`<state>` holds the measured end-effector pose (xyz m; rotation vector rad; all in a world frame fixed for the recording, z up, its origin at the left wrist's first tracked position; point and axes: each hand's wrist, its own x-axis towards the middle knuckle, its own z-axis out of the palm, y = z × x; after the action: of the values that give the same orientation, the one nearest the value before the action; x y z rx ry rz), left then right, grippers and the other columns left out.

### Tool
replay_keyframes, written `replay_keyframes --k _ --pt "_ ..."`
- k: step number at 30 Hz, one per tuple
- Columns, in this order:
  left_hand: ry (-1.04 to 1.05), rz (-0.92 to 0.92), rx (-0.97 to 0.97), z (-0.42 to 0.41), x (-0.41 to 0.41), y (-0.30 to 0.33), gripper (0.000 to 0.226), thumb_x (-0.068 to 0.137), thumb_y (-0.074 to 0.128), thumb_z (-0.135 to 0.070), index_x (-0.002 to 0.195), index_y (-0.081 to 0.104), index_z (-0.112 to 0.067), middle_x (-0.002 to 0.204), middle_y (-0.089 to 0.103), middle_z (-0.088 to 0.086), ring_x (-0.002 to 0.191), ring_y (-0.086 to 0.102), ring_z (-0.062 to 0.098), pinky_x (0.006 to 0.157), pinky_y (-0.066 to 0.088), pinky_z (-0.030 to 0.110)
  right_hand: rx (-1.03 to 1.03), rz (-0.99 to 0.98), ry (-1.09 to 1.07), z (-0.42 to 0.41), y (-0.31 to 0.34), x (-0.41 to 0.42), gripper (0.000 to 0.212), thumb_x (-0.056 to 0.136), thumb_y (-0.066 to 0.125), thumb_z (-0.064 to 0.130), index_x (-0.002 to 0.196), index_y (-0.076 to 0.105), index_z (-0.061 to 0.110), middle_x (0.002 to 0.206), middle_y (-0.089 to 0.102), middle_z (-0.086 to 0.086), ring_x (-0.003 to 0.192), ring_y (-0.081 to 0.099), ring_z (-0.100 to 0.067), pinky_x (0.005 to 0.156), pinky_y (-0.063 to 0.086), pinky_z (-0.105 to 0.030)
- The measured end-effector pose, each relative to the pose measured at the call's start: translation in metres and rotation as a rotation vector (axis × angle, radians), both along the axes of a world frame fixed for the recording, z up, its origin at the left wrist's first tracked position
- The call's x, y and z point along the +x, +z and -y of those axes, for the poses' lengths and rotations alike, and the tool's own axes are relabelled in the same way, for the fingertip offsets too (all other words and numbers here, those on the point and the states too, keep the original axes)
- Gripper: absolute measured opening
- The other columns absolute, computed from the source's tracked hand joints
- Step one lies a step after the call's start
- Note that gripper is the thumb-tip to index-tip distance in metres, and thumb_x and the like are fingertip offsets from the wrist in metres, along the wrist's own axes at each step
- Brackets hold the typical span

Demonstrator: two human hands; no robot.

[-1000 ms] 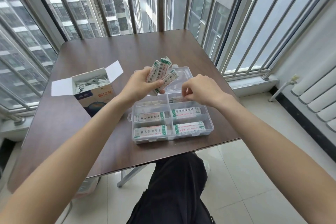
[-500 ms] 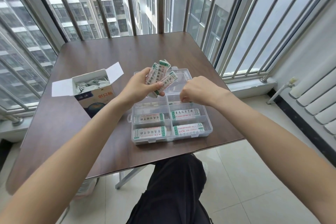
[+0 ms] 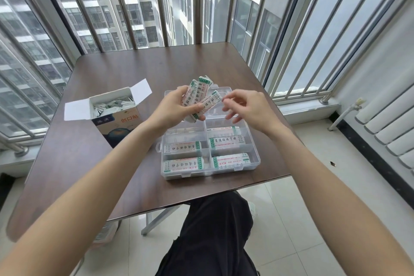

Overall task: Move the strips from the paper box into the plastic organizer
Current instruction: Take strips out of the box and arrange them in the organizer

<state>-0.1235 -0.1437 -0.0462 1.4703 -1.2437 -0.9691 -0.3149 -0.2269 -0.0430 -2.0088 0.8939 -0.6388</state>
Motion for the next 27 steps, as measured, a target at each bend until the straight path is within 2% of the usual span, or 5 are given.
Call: replay_keyframes --k 7,11,18,22,27 --pt "-0.136 -0.061 0.079 0.001 -0.014 -0.002 0.033 0.090 0.060 -0.017 0.122 0.051 -0.013 0.100 0.071 0.005 0.080 0.071 0.022 0.062 0.054 0.023 0.161 0.267 -0.117 -0.009 -0.009 0.005 0.015 0.080 0.073 0.005 0.086 0.060 0.008 0.082 0.067 -0.016 0.062 0.066 -0.020 0.058 0.055 -0.026" --pt "-0.172 -0.109 0.116 -0.001 -0.016 -0.001 0.030 0.100 0.041 -0.023 0.128 0.049 -0.014 0.106 0.068 0.011 0.085 0.071 0.025 0.068 0.056 0.028 0.083 0.261 -0.118 -0.007 -0.010 0.001 0.011 0.080 0.073 0.007 0.086 0.063 0.005 0.078 0.068 -0.012 0.062 0.065 -0.015 0.060 0.056 -0.026" --pt "-0.072 0.087 0.086 0.005 -0.017 -0.001 0.021 0.094 0.054 -0.017 0.115 0.055 -0.023 0.101 0.067 -0.003 0.085 0.064 0.008 0.075 0.050 0.028 0.110 0.183 -0.073 -0.001 -0.001 0.004 0.023 0.080 0.075 0.013 0.098 0.061 0.007 0.082 0.066 -0.010 0.064 0.064 -0.014 0.056 0.055 -0.027" --pt "-0.033 0.079 0.034 0.006 -0.018 -0.002 0.020 0.093 0.056 -0.015 0.113 0.058 -0.017 0.099 0.068 -0.002 0.080 0.064 0.003 0.067 0.049 0.016 0.153 0.226 -0.090 0.000 -0.002 0.005 0.021 0.079 0.074 0.009 0.090 0.056 0.009 0.085 0.066 -0.013 0.062 0.064 -0.014 0.052 0.052 -0.026" --pt "0.059 -0.047 -0.013 0.000 -0.007 -0.003 0.021 0.093 0.055 -0.010 0.113 0.055 -0.004 0.092 0.067 0.003 0.064 0.069 0.009 0.057 0.054 0.019 0.192 0.257 -0.109 0.003 -0.006 -0.007 0.034 0.085 0.067 0.006 0.116 0.058 0.016 0.089 0.063 -0.010 0.066 0.065 -0.015 0.061 0.054 -0.024"
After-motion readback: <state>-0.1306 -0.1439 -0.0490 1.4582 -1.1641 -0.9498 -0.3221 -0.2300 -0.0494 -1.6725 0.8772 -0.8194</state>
